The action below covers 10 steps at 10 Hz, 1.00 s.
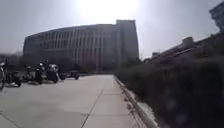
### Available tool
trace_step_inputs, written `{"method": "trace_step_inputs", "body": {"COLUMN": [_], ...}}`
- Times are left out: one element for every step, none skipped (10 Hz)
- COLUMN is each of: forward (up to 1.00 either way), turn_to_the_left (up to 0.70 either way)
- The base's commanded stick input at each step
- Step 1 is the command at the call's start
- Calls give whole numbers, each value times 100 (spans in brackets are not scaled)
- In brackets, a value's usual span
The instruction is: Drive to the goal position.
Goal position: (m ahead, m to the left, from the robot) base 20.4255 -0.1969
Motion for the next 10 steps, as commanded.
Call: {"method": "trace_step_inputs", "body": {"forward": [100,100,100,100,100,100,100,100,100,100], "turn_to_the_left": [0,4,8,12,17,27,39,39,39,33]}}
